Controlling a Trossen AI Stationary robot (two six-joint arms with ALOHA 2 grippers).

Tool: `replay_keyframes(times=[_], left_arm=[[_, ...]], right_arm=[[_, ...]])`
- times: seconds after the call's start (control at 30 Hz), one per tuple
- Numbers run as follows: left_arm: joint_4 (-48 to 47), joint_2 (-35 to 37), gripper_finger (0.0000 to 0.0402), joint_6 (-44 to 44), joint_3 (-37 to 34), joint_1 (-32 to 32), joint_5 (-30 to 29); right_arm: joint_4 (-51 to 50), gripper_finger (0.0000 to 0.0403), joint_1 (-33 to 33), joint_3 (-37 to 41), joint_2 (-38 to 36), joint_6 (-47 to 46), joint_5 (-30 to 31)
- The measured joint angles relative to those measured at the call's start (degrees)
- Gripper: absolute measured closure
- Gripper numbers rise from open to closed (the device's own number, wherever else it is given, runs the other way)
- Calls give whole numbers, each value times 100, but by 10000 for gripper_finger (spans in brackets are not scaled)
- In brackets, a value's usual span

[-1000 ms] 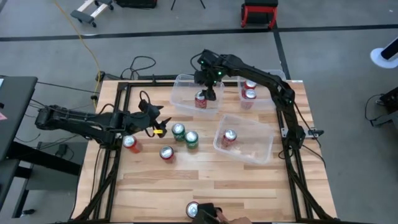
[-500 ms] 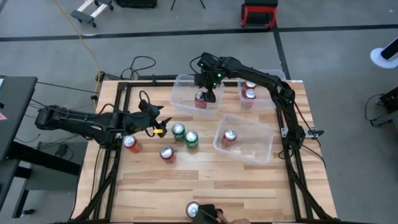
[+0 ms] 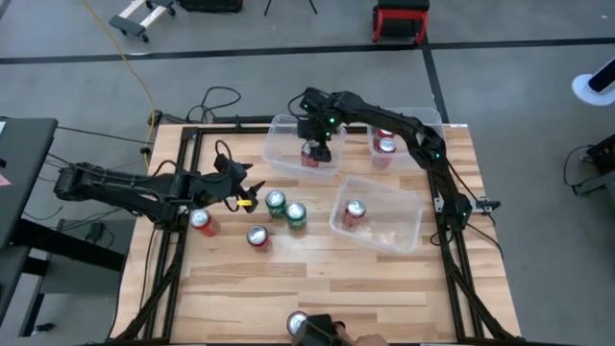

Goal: Sort soda cans
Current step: Put the top red-white soda can into the bottom transparent bin

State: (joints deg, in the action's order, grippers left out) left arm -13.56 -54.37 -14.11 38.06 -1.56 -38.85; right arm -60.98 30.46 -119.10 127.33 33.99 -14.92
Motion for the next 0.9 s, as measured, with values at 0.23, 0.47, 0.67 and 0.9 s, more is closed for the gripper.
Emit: replay_keyframes(times=[0.23, 0.47, 0.67, 0.9], left_arm=[[6, 0, 95, 5, 0, 4, 0], [0, 0, 95, -17, 0, 4, 2], [-19, 0, 95, -26, 0, 4, 2], [-83, 0, 95, -28, 0, 4, 2]], right_arm=[[-316, 92, 82, -8, 13, 142, 42], [-739, 91, 123, -10, 17, 165, -31], [-932, 74, 105, 1, 21, 109, -37], [-1176, 19, 105, 34, 72, 83, 103]])
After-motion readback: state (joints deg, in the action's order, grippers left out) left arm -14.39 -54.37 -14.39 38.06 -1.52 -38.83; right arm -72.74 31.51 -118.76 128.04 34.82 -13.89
